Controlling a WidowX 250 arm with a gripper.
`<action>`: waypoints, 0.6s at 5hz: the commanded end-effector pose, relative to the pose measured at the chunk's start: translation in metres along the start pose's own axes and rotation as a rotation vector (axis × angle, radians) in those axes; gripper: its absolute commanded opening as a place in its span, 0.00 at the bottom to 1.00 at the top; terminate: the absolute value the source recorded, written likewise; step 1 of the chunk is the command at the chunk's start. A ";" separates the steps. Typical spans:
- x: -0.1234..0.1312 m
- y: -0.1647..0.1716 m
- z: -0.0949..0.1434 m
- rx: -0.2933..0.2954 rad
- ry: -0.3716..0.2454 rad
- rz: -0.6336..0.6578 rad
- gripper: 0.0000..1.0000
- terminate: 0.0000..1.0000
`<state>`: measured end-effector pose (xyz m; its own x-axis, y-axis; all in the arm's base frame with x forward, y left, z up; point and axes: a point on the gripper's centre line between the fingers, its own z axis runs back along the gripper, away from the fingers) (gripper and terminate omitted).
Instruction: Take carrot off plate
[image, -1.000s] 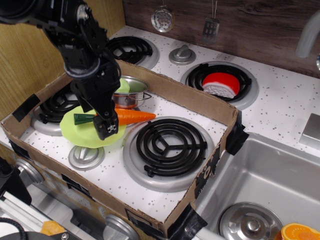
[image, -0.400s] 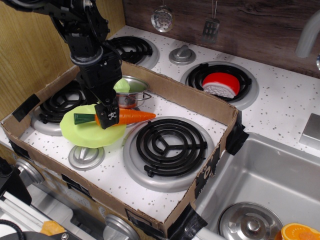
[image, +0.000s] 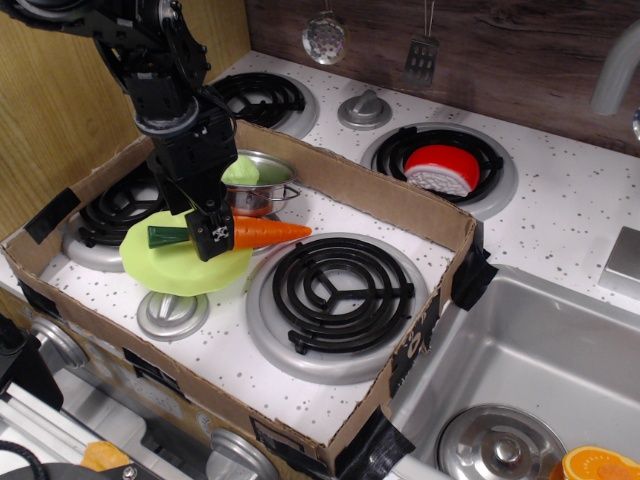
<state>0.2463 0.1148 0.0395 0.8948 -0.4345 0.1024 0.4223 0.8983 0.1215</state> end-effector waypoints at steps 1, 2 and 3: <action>0.000 0.003 -0.002 -0.015 -0.022 0.018 1.00 0.00; -0.001 0.003 -0.005 -0.019 -0.025 0.026 1.00 0.00; -0.004 0.003 -0.008 -0.035 -0.029 0.043 0.00 0.00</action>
<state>0.2421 0.1173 0.0245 0.9114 -0.3928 0.1226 0.3877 0.9196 0.0640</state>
